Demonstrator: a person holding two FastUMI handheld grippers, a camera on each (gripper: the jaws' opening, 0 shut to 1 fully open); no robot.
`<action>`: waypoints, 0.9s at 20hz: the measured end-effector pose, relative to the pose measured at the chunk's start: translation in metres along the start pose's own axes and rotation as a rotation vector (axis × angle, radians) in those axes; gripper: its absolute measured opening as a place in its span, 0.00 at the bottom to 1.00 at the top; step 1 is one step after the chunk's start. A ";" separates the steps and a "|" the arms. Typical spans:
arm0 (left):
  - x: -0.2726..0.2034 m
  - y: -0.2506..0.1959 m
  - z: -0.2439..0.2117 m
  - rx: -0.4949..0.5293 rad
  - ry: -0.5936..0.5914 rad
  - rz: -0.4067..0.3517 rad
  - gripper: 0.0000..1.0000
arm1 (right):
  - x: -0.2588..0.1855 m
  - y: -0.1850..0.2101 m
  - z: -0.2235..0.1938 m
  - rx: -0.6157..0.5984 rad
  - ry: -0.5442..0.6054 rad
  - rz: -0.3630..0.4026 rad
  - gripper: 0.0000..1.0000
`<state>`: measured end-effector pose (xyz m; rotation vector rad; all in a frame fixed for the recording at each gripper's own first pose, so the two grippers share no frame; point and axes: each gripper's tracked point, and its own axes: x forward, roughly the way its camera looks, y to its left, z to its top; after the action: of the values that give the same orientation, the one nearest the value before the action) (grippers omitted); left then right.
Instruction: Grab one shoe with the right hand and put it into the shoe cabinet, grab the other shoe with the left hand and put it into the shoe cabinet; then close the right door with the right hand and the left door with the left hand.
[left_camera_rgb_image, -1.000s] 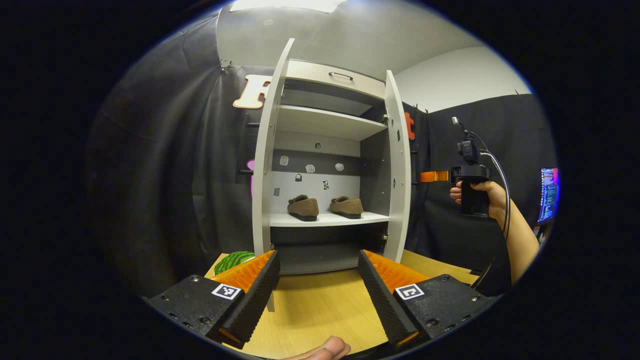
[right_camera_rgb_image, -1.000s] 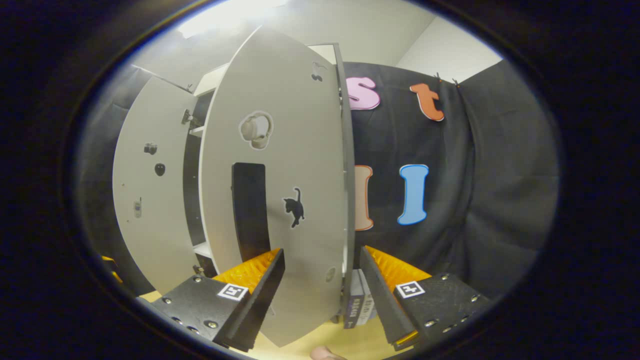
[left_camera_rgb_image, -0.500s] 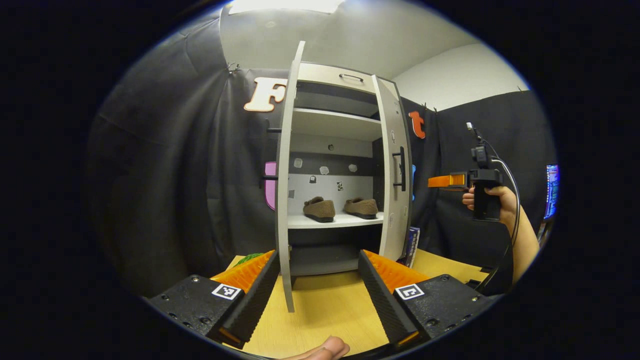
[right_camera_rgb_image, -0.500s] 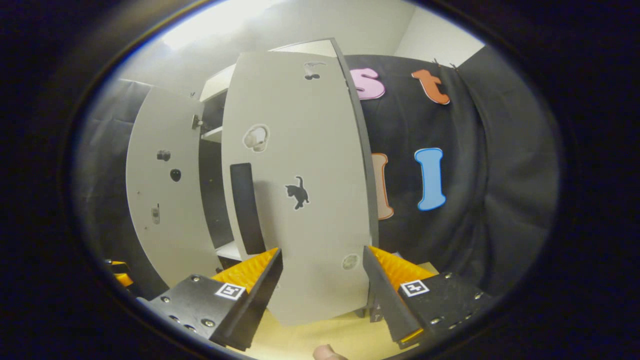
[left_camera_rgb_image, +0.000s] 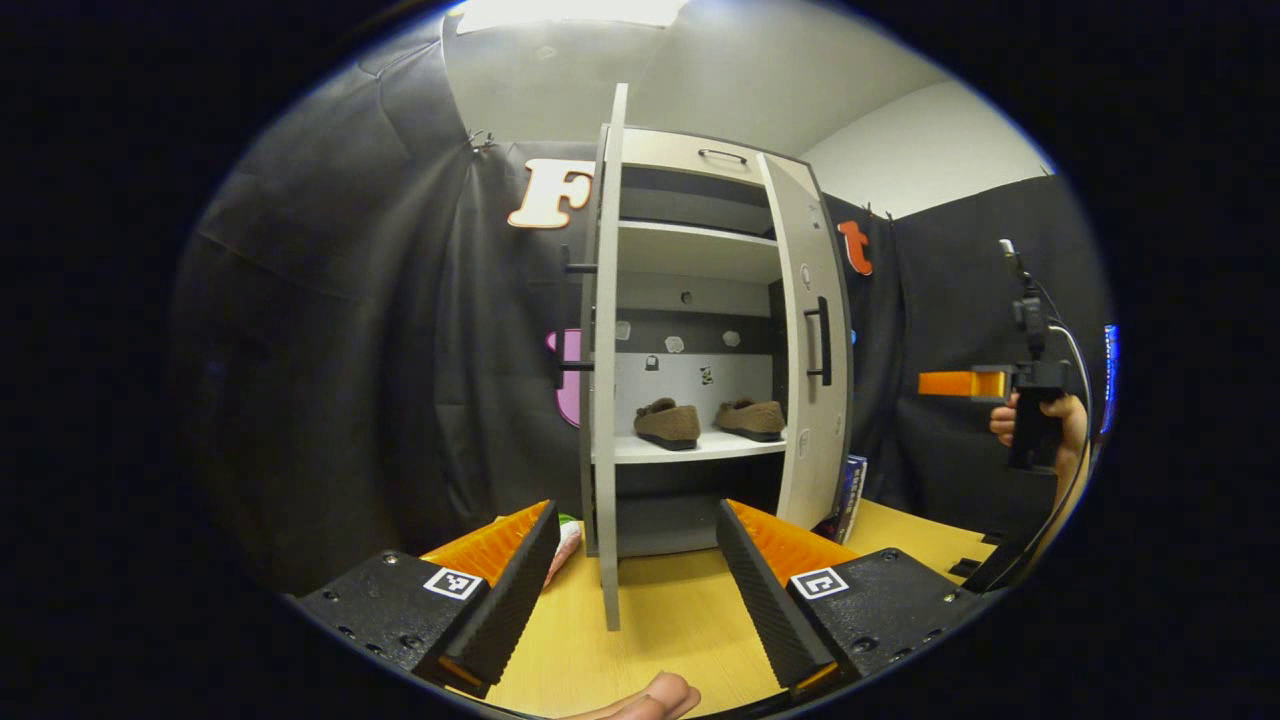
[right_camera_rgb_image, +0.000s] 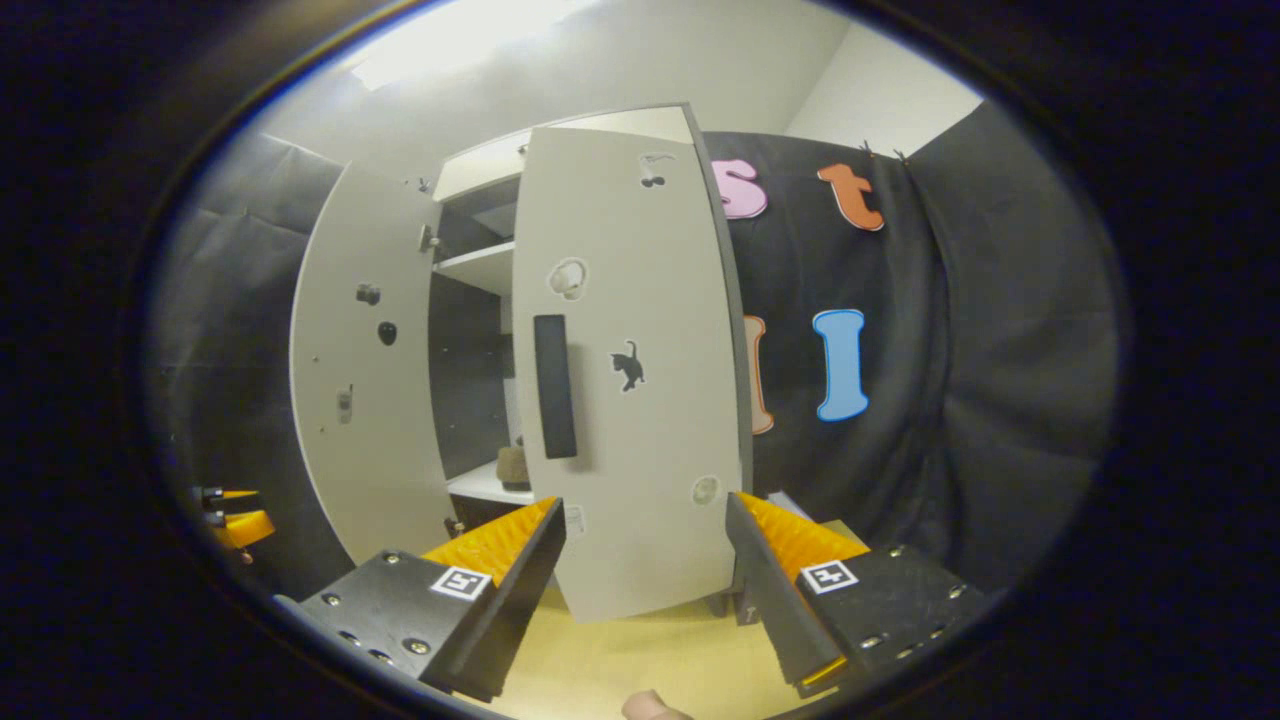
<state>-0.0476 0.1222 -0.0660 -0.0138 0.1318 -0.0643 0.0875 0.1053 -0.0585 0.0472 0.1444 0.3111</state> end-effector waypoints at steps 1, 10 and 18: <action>0.001 0.009 0.002 0.003 -0.001 0.021 0.96 | -0.007 0.010 -0.006 0.002 -0.003 0.023 0.97; 0.020 0.106 0.046 0.002 -0.049 0.203 0.96 | -0.059 0.035 -0.043 0.016 0.004 0.001 0.97; 0.063 0.139 0.087 0.056 -0.080 0.221 0.96 | -0.098 0.041 -0.041 0.068 -0.050 -0.038 0.94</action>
<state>0.0355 0.2581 0.0099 0.0544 0.0513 0.1529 -0.0233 0.1147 -0.0834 0.1192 0.1060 0.2668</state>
